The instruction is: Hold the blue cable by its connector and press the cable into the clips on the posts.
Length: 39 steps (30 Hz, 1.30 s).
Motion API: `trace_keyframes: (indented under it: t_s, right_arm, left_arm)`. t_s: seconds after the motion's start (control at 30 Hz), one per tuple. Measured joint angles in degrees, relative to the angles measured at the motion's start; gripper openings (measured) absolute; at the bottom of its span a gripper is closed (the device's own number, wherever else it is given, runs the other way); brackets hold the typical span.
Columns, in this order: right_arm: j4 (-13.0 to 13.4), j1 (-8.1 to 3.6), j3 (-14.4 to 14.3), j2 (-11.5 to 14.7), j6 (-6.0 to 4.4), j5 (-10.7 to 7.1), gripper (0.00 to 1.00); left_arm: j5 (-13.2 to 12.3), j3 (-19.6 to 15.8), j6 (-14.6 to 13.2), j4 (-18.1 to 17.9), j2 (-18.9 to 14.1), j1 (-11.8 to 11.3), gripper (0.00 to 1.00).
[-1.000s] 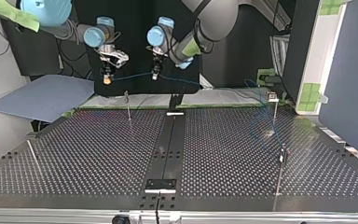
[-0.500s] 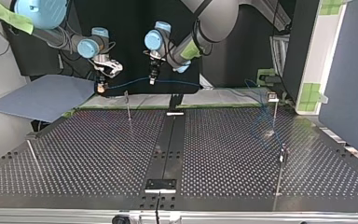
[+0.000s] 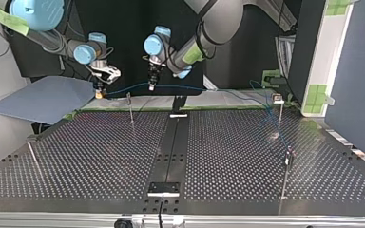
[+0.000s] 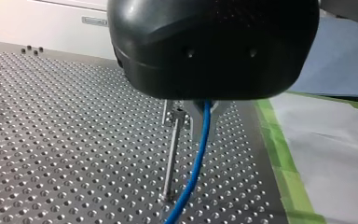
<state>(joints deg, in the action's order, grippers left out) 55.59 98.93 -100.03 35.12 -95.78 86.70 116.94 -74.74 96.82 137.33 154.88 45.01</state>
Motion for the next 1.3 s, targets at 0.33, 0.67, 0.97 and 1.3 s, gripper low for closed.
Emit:
trace_keyframes:
  t_s: [0.33,0.67,0.97,1.3]
  right_arm:
    - [-1.2,-1.53,2.1,0.0,-0.37,-0.2,0.0]
    - [-1.1,-2.77,3.3,-0.2,-0.52,-0.24,0.0]
    - [-1.1,-3.51,4.7,-1.2,-0.61,-2.16,0.0]
    - [-1.4,-4.61,6.3,-1.3,-1.62,-3.2,0.0]
  left_arm:
    - [-1.7,3.2,1.0,2.1,0.4,-0.8,0.0]
    - [-3.0,7.8,2.5,5.6,4.8,-0.3,0.0]
    - [-3.2,12.0,2.8,6.9,6.1,-0.3,0.0]
    - [-3.0,13.9,2.5,8.1,6.2,-0.1,0.0]
